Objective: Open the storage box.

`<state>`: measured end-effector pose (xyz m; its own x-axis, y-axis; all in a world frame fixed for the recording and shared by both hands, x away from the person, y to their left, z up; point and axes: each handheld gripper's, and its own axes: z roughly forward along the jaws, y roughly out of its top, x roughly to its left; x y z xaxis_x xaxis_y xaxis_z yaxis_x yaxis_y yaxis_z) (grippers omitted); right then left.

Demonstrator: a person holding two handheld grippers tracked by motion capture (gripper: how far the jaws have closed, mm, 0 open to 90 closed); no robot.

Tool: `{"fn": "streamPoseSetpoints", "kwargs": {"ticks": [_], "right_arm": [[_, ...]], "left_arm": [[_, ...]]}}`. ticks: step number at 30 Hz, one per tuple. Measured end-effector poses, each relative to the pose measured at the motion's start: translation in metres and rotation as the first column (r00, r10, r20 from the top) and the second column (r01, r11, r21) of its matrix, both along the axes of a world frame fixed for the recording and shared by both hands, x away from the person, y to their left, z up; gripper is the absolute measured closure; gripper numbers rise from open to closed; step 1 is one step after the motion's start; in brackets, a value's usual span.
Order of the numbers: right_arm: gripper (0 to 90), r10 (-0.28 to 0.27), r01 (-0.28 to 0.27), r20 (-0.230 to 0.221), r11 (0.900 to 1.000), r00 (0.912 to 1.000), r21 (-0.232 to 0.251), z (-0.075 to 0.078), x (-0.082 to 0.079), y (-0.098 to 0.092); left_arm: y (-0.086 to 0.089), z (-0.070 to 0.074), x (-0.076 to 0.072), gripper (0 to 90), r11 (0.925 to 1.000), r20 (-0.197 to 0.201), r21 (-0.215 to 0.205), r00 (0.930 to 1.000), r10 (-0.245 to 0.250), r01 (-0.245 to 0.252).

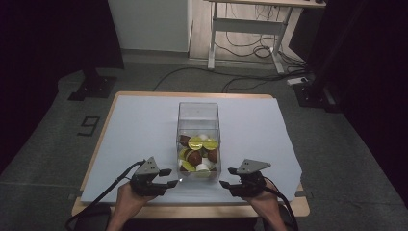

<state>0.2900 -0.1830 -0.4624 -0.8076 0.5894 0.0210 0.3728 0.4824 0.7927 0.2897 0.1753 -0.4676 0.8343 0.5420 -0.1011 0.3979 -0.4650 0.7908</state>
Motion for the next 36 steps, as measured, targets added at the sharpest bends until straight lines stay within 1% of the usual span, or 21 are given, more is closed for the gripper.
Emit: {"fn": "streamPoseSetpoints", "kwargs": {"ticks": [3, 6, 8, 10, 13, 16, 18, 19, 22, 24, 26, 28, 30, 31, 34, 36], "right_arm": [[38.8, -0.012, 0.012, -0.005, 1.0, 0.9999, -0.007, 0.001, 0.003, -0.005], [36.1, -0.03, 0.03, 0.001, 1.0, 0.9996, -0.005, 0.002, 0.006, -0.01], [33.5, -0.048, 0.048, 0.011, 0.999, 0.9988, -0.012, 0.002, 0.008, -0.014], [31.1, -0.063, 0.063, 0.009, 0.998, 0.998, -0.021, 0.003, 0.012, -0.017], [28.0, -0.091, 0.091, 0.008, 0.996, 0.9959, -0.025, 0.002, 0.016, -0.023], [25.0, -0.121, 0.122, 0.01, 0.992, 0.9926, -0.033, 0.0, 0.021, -0.028], [23.8, -0.15, 0.151, 0.011, 0.988, 0.9886, -0.044, -0.002, 0.025, -0.031], [23.0, -0.164, 0.164, 0.006, 0.985, 0.9864, -0.047, -0.003, 0.027, -0.033], [20.9, -0.183, 0.183, -0.008, 0.982, 0.983, -0.053, -0.008, 0.033, -0.037], [19.3, -0.193, 0.192, -0.019, 0.98, 0.9809, -0.053, -0.013, 0.036, -0.039], [17.2, -0.2, 0.198, -0.031, 0.979, 0.9794, -0.046, -0.017, 0.04, -0.04], [16.1, -0.208, 0.207, -0.031, 0.978, 0.9777, -0.041, -0.021, 0.042, -0.04], [14.5, -0.217, 0.215, -0.043, 0.976, 0.9753, -0.047, -0.026, 0.045, -0.041], [14.3, -0.222, 0.22, -0.041, 0.974, 0.9741, -0.051, -0.029, 0.047, -0.041], [13.6, -0.244, 0.24, -0.049, 0.968, 0.9686, -0.067, -0.037, 0.051, -0.042], [13.1, -0.251, 0.247, -0.049, 0.966, 0.9669, -0.075, -0.041, 0.054, -0.042]], "left_arm": [[0.004, 0.001, 0.003, 41.4, 0.9999, 0.003, 0.008, 0.9999, 0.01, -0.01], [0.009, 0.003, 0.006, 37.1, 0.9996, 0.008, 0.012, 0.9996, 0.026, -0.026], [0.013, 0.003, 0.008, 34.5, 0.9991, 0.012, 0.016, 0.9991, 0.04, -0.041], [0.018, 0.002, 0.011, 32.5, 0.9986, 0.01, 0.016, 0.9987, 0.05, -0.05], [0.025, -0.001, 0.015, 29.4, 0.9962, 0.015, 0.029, 0.9966, 0.081, -0.082], [0.031, -0.006, 0.018, 27.0, 0.9934, 0.014, 0.036, 0.994, 0.109, -0.109], [0.035, -0.009, 0.02, 25.3, 0.9917, 0.015, 0.043, 0.9926, 0.121, -0.121], [0.036, -0.011, 0.021, 24.3, 0.9903, 0.017, 0.047, 0.9914, 0.13, -0.131], [0.04, -0.015, 0.024, 21.0, 0.987, 0.024, 0.059, 0.9886, 0.148, -0.15], [0.043, -0.017, 0.026, 18.9, 0.985, 0.028, 0.058, 0.9866, 0.161, -0.162], [0.046, -0.02, 0.027, 17.2, 0.9815, 0.032, 0.058, 0.983, 0.181, -0.182], [0.049, -0.023, 0.029, 15.1, 0.9773, 0.037, 0.061, 0.9789, 0.201, -0.203], [0.052, -0.026, 0.029, 14.4, 0.9749, 0.039, 0.064, 0.9767, 0.211, -0.213], [0.053, -0.027, 0.03, 14.3, 0.973, 0.041, 0.068, 0.9751, 0.218, -0.221], [0.055, -0.032, 0.031, 13.9, 0.9635, 0.05, 0.094, 0.9678, 0.247, -0.251], [0.056, -0.036, 0.032, 13.6, 0.9586, 0.051, 0.114, 0.9651, 0.257, -0.261]]}}
